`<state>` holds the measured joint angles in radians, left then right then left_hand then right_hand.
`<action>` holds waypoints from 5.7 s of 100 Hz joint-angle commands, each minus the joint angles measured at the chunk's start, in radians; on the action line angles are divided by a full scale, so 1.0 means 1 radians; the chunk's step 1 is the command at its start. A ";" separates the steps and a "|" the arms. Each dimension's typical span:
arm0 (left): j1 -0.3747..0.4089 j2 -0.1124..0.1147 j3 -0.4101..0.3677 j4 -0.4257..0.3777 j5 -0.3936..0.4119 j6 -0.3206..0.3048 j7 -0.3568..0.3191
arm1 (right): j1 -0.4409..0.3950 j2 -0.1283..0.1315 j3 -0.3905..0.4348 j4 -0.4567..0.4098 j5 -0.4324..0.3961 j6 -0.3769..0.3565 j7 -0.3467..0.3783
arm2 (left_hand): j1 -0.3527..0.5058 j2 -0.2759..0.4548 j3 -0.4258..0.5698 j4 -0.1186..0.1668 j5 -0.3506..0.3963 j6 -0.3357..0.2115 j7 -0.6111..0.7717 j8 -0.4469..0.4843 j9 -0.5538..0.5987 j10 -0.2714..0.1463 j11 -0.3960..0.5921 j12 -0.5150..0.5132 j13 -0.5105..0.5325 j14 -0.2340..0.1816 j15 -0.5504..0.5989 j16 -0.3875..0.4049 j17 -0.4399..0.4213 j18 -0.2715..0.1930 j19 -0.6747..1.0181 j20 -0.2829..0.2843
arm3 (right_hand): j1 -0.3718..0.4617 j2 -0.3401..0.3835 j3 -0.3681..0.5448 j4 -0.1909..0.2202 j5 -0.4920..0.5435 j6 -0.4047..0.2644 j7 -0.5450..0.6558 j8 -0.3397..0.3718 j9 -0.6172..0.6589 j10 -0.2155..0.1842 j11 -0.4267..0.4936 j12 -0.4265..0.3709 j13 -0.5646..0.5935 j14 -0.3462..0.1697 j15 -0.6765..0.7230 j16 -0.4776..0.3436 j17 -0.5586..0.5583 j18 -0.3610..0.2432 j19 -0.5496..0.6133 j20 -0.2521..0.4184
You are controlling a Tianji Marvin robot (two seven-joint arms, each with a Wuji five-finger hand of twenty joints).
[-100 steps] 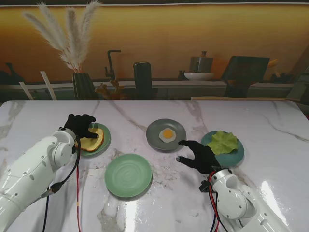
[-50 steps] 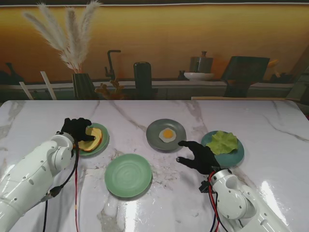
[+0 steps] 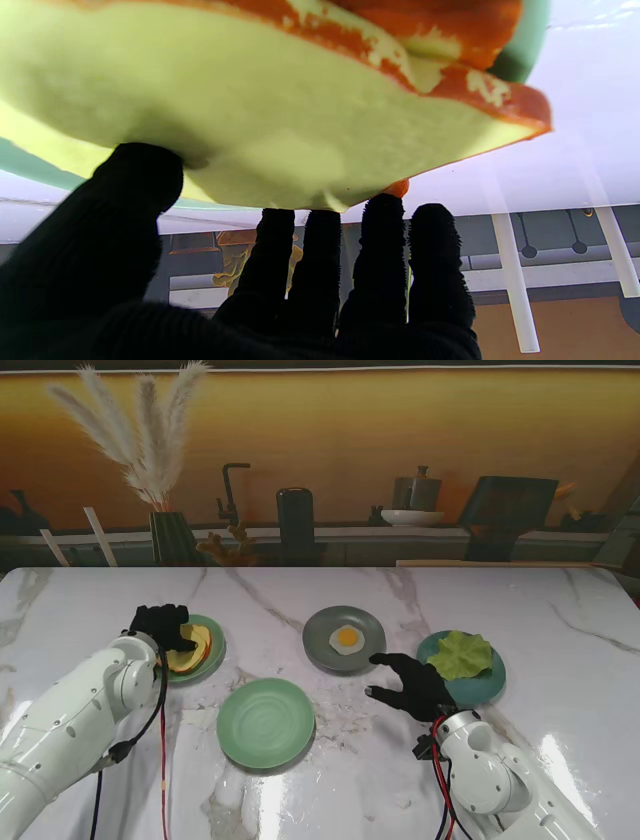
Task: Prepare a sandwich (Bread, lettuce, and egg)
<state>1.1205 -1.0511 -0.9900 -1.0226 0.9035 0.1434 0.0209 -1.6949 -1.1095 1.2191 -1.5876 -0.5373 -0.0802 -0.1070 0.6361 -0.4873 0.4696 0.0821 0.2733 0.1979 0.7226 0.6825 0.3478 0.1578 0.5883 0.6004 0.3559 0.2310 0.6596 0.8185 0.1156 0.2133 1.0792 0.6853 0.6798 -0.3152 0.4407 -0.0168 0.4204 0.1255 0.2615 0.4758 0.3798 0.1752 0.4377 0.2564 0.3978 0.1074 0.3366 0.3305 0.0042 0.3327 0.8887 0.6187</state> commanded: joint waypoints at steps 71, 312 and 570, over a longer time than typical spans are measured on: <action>-0.005 0.003 0.045 0.054 -0.010 0.037 -0.047 | -0.006 -0.015 -0.003 -0.005 0.014 0.014 0.021 | 0.076 -0.066 0.085 0.044 -0.015 0.037 -0.213 -0.172 -0.055 0.011 -0.130 -0.118 -0.049 0.011 -0.183 -0.117 -0.088 0.017 -0.104 0.018 | 0.022 0.025 -0.023 0.016 0.032 -0.011 0.001 0.001 0.025 -0.012 -0.020 0.007 0.023 -0.009 -0.012 0.001 -0.015 0.005 0.006 -0.002; 0.432 -0.076 -0.355 -0.626 -0.508 0.048 -0.063 | 0.002 -0.017 0.009 0.015 -0.010 0.012 -0.004 | 0.394 -0.243 0.397 0.143 0.128 -0.099 0.382 0.324 0.413 -0.125 0.229 0.449 0.453 -0.058 0.274 0.371 0.408 0.005 0.268 0.149 | 0.020 0.023 -0.023 0.015 0.075 -0.016 0.022 0.010 0.033 -0.012 -0.026 0.008 0.029 -0.007 -0.014 0.002 -0.009 0.009 -0.005 0.004; 0.458 -0.024 -0.207 -0.620 -0.446 -0.236 -0.214 | -0.022 -0.016 0.069 -0.002 -0.090 -0.007 -0.055 | 0.064 0.021 -0.037 0.048 -0.001 -0.084 -0.268 -0.268 -0.149 0.011 -0.261 -0.252 -0.195 -0.004 -0.398 -0.288 -0.178 0.002 -0.528 -0.308 | 0.020 0.000 -0.021 0.014 0.074 -0.015 0.021 0.011 0.033 -0.008 -0.027 0.008 0.029 -0.006 -0.015 0.001 -0.006 0.013 -0.004 0.005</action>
<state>1.5703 -1.0749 -1.1714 -1.6400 0.4586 -0.0794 -0.2210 -1.7101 -1.1099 1.2780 -1.5726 -0.6037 -0.0767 -0.1519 0.7349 -0.4973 0.4875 0.1894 0.2935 0.1347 0.4672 0.4284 0.2203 0.1667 0.3439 0.3687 0.1806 0.2521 0.2829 0.5538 -0.0633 0.2465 0.5779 0.4144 0.6803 -0.3152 0.4406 -0.0168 0.4926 0.1248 0.2767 0.4767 0.4044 0.1752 0.4303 0.2564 0.3986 0.1074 0.3292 0.3305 0.0053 0.3328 0.8887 0.6188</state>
